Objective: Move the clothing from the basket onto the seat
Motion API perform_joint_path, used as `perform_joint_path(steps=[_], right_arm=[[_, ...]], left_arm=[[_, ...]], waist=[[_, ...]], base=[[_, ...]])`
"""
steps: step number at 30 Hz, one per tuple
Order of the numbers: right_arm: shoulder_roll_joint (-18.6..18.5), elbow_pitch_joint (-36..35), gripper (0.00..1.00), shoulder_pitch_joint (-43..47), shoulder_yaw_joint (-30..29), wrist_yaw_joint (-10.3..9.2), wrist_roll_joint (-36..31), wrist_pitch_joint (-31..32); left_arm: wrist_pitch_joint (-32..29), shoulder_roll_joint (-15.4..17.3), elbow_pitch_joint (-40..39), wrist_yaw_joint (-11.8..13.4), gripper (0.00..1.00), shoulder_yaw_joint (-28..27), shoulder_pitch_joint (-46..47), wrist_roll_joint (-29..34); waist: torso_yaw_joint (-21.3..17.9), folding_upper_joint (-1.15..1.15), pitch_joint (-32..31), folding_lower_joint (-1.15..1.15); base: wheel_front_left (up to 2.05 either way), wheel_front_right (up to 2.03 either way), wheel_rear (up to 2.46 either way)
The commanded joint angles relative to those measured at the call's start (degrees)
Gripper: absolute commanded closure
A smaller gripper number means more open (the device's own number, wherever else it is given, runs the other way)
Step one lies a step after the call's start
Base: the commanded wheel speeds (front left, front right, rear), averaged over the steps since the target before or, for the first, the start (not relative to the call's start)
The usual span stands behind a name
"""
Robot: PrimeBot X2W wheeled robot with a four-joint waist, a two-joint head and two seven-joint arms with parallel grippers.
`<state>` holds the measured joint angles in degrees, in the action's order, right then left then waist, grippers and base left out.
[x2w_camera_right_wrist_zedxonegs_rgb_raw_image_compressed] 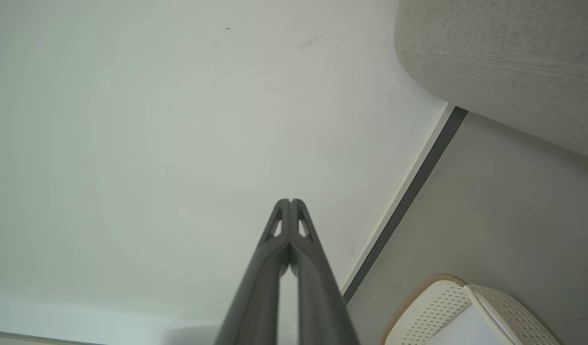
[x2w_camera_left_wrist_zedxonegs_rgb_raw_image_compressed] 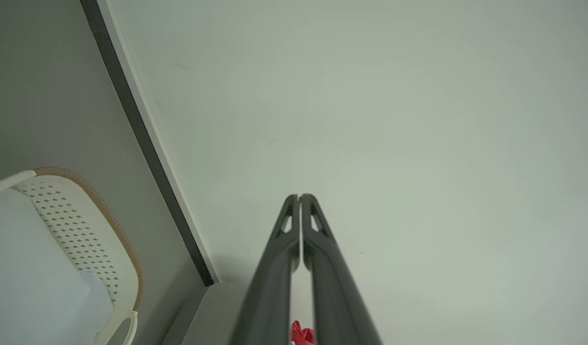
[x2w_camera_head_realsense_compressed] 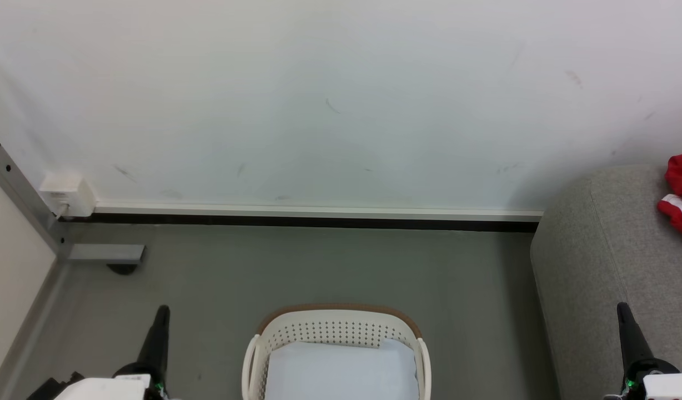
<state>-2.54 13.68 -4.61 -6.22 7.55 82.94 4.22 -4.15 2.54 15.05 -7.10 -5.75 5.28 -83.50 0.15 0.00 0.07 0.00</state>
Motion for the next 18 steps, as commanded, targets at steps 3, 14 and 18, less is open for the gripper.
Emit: perform_joint_path(steps=[3,14,18], right_arm=[[-0.53,0.1,1.0,-1.1,-0.29,-0.1,2.14,0.56],[-0.54,0.29,1.0,-1.55,-0.37,-0.11,6.68,1.71],[-0.54,0.38,1.0,-1.75,-0.4,-0.11,8.3,2.2]], left_arm=[[-0.66,0.51,-0.48,-0.41,1.0,-0.43,0.7,-2.04],[-1.85,0.52,-0.85,-0.51,1.0,-0.74,1.03,-6.44],[-2.26,0.53,-1.0,-0.52,1.0,-0.86,1.09,-7.74]], waist=[[-0.02,0.0,0.01,0.0],[-0.09,0.0,0.06,0.0],[-0.12,0.0,0.08,0.0]], base=[[0.0,0.0,0.0],[0.0,0.0,0.0],[0.0,0.0,0.0]])
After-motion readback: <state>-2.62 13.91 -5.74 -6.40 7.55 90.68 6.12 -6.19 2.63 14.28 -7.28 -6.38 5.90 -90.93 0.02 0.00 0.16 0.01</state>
